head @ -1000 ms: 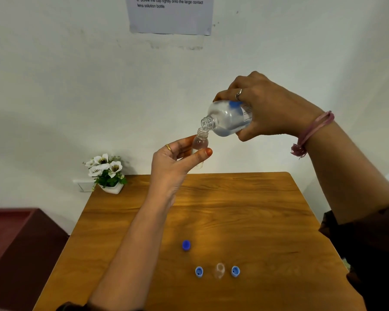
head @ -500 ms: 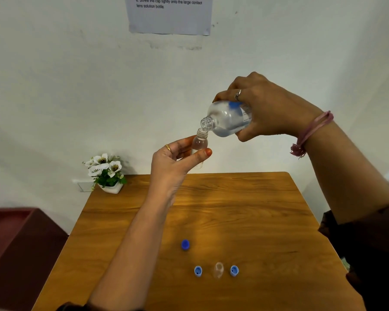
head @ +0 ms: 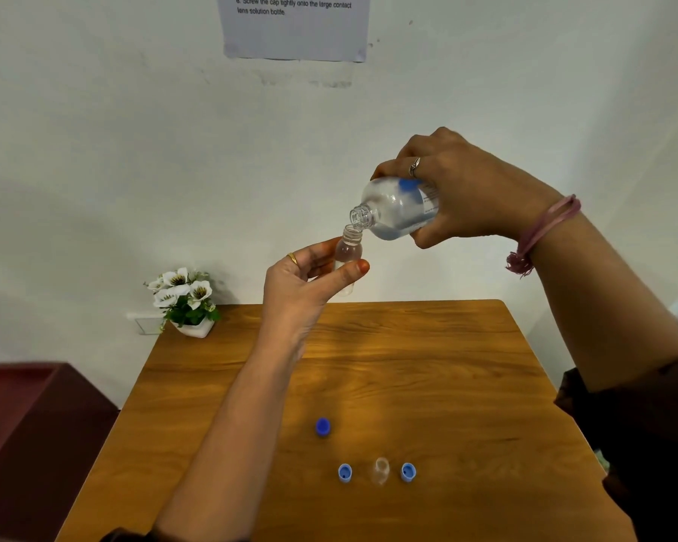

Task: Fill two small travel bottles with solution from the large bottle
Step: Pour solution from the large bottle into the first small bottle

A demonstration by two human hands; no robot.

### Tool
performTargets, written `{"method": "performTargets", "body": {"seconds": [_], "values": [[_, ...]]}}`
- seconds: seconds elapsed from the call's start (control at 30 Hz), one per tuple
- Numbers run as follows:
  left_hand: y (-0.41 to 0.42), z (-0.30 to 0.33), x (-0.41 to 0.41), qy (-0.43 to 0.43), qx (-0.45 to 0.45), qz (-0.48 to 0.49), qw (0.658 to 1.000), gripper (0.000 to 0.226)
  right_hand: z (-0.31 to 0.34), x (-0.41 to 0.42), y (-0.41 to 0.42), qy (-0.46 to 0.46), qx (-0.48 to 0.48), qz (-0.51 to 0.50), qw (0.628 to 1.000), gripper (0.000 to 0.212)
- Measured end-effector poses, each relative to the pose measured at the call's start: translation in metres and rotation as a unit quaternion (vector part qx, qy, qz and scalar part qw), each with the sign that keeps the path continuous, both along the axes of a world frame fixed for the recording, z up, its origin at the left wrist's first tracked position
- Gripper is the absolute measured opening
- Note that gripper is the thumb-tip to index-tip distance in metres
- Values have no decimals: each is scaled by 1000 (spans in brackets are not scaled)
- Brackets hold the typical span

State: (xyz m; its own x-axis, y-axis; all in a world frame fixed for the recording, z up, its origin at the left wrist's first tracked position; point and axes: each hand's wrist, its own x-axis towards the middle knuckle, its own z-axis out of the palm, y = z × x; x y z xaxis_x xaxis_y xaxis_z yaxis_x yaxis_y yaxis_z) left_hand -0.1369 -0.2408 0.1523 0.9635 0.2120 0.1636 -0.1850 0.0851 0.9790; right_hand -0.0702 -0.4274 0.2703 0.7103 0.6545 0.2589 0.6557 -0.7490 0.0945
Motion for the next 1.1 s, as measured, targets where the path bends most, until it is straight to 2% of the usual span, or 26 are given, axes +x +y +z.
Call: {"method": "performTargets", "body": {"seconds": [1.1], "values": [[0, -1, -8, -2, 4, -5, 1000, 45, -2, -4, -4, 1, 10, 10, 1000, 85]]}}
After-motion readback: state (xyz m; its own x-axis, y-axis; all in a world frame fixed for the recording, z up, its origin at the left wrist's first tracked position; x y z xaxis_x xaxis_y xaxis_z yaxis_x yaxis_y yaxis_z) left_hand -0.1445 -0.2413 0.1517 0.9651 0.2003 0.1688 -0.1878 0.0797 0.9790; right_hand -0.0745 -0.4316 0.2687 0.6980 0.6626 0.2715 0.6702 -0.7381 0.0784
